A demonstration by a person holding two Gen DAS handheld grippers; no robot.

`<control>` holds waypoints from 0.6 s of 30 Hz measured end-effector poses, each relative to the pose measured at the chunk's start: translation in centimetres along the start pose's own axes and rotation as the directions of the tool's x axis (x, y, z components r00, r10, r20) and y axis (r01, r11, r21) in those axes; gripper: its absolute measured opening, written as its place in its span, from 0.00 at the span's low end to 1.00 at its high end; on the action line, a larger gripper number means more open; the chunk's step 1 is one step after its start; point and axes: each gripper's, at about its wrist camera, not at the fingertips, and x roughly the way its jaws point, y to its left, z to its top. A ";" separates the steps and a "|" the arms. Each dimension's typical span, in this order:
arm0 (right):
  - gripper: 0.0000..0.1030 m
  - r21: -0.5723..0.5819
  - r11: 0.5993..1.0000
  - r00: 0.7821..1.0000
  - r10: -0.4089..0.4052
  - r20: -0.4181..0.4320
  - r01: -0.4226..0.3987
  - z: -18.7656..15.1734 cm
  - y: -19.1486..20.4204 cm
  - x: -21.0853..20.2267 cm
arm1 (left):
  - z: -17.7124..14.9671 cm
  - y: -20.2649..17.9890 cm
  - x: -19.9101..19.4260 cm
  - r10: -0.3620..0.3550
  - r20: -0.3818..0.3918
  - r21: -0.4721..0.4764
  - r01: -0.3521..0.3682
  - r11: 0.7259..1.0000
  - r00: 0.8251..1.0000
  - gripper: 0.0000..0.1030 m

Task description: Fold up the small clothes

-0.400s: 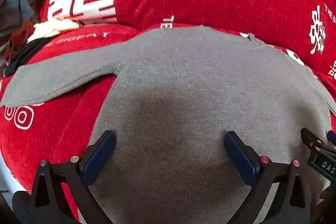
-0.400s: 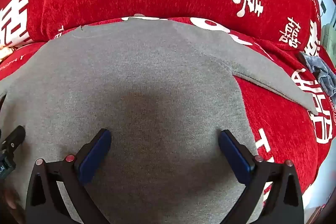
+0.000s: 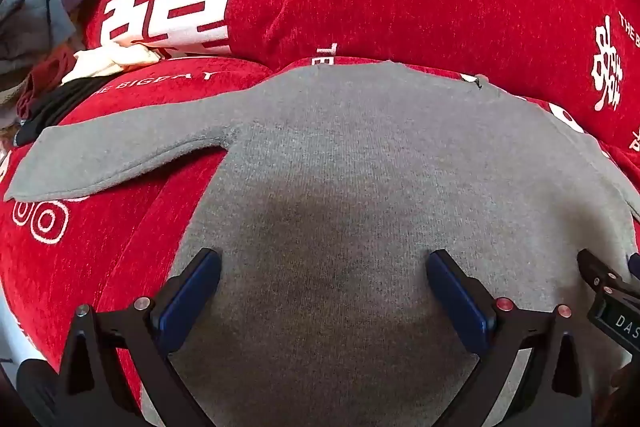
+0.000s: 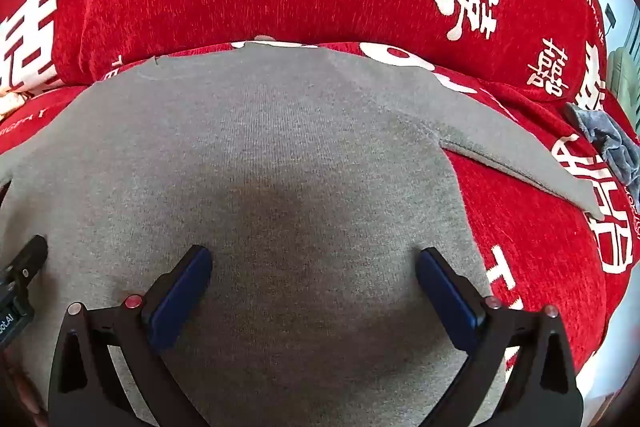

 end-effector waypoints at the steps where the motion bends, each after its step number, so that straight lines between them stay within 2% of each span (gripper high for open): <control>1: 0.99 0.001 1.000 1.000 -0.004 0.000 0.004 -0.3 0.5 0.0 | 0.2 -0.1 0.0 0.002 -0.003 0.000 -0.002 1.000 1.000 1.00; 2: 0.99 0.001 1.000 1.000 -0.003 -0.001 0.003 -0.2 0.4 0.0 | -0.6 0.1 0.2 -0.003 0.013 -0.001 0.003 1.000 1.000 1.00; 15: 0.99 0.016 1.000 1.000 -0.006 0.011 0.006 -0.1 0.5 0.1 | -1.5 0.4 0.6 -0.002 0.037 0.001 0.002 1.000 0.999 1.00; 18: 0.99 0.047 0.999 1.000 0.001 -0.019 -0.001 0.1 0.2 0.2 | -1.5 0.5 0.6 -0.002 0.036 0.002 0.002 1.000 0.999 1.00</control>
